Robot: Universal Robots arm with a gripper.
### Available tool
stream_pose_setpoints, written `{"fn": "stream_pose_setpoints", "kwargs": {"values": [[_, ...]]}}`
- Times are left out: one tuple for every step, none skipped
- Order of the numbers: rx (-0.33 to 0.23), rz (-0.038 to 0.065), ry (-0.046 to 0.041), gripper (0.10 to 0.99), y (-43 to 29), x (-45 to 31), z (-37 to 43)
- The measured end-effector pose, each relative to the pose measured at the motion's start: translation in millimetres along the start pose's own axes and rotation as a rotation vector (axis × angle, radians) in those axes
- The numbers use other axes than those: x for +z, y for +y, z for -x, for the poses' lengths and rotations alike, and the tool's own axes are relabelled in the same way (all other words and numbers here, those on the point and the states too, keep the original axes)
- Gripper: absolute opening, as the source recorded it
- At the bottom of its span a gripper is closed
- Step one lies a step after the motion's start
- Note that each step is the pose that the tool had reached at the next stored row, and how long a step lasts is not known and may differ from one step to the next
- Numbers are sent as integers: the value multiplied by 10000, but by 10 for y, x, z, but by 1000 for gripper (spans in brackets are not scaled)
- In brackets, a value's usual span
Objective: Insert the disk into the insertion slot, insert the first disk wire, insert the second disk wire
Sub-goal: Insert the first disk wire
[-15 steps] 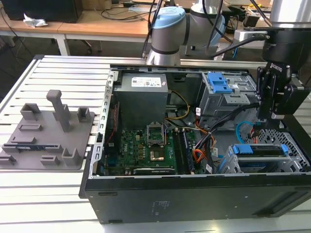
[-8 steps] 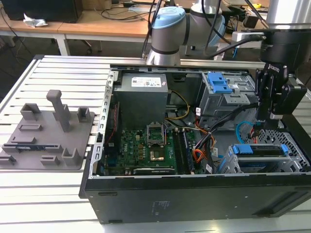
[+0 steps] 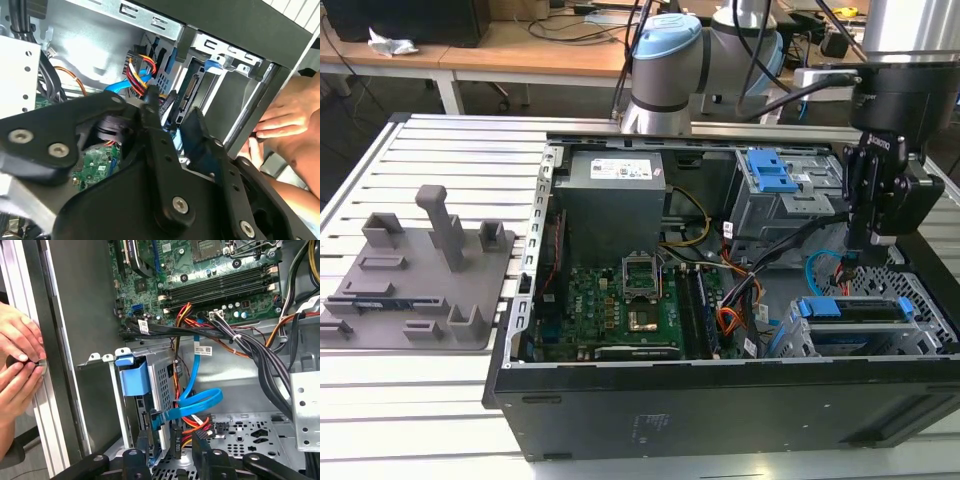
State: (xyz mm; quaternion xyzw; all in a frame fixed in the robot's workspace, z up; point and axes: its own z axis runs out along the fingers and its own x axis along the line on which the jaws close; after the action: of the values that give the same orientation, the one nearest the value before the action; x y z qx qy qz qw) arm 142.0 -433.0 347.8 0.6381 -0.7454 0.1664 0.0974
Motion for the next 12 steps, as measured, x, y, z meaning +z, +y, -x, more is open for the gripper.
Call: {"fn": "stream_pose_setpoints", "kwargs": {"values": [[-1,-1,5,388,1,-1,6],[-2,-3,14,388,2,-3,14],[-3,-7,35,318,5,-7,29],[-7,-14,75,318,8,-14,49],[-20,-26,129,318,11,-15,66],[-36,-37,154,318,11,-11,70],[-56,-48,173,318,12,-8,72],[-80,-60,187,318,12,-5,73],[-111,-75,206,318,13,-2,74],[-135,-88,228,318,13,1,76],[-156,-100,255,318,13,2,77],[-171,-109,277,318,14,4,79]]}}
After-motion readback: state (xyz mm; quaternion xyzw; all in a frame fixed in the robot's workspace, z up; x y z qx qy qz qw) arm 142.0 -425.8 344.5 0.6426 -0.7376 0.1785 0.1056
